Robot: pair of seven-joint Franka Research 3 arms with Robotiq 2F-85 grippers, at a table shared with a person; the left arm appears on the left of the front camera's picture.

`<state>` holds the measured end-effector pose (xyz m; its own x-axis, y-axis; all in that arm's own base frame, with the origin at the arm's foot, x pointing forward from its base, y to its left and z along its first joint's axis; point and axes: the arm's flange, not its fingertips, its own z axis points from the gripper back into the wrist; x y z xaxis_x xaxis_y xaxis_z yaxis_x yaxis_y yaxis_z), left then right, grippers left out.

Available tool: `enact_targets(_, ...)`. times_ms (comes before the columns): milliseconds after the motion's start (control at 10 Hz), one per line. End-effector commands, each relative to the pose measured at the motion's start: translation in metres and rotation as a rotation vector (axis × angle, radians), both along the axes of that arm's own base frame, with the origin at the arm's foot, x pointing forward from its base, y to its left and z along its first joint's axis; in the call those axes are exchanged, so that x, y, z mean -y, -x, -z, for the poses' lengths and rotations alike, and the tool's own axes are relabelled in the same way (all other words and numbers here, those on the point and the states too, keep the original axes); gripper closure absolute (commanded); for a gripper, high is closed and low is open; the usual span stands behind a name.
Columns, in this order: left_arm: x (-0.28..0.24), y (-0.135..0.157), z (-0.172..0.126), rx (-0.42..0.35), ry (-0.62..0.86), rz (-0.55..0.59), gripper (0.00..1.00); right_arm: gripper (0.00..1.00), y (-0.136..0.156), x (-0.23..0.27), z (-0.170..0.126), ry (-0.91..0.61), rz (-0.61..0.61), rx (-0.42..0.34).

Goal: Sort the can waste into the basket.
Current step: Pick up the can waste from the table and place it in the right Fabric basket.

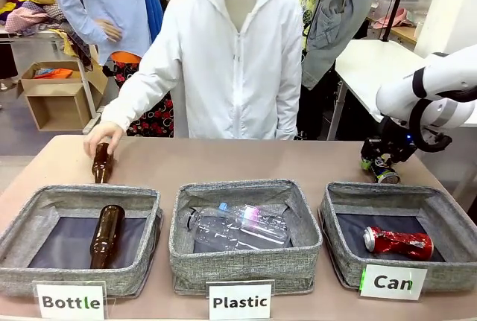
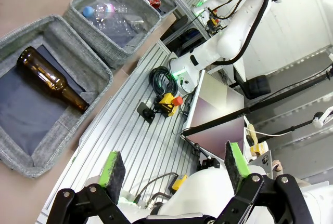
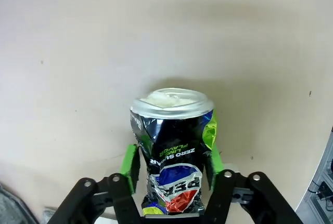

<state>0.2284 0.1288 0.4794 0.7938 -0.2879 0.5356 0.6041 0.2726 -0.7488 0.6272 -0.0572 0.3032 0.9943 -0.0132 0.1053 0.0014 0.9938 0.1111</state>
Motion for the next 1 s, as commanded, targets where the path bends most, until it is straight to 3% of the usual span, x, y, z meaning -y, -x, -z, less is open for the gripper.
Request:
enact_targets(0,-0.002,0.001,-0.002,-0.005,0.007,-0.002,0.00,1.00,-0.009,-0.002,-0.004,0.046,0.024,-0.029)
enact_targets(500,-0.002,0.001,-0.002,-0.005,0.007,-0.002,0.00,1.00,-0.006,-0.004,-0.007,0.059,0.013,-0.027)
enact_targets(700,-0.002,0.001,-0.002,-0.005,0.007,-0.002,0.00,1.00,0.010,0.001,-0.042,0.043,-0.025,0.060)
enact_targets(900,-0.002,0.001,-0.002,-0.005,0.007,-0.002,0.00,1.00,0.049,0.001,-0.102,-0.004,-0.125,0.236)
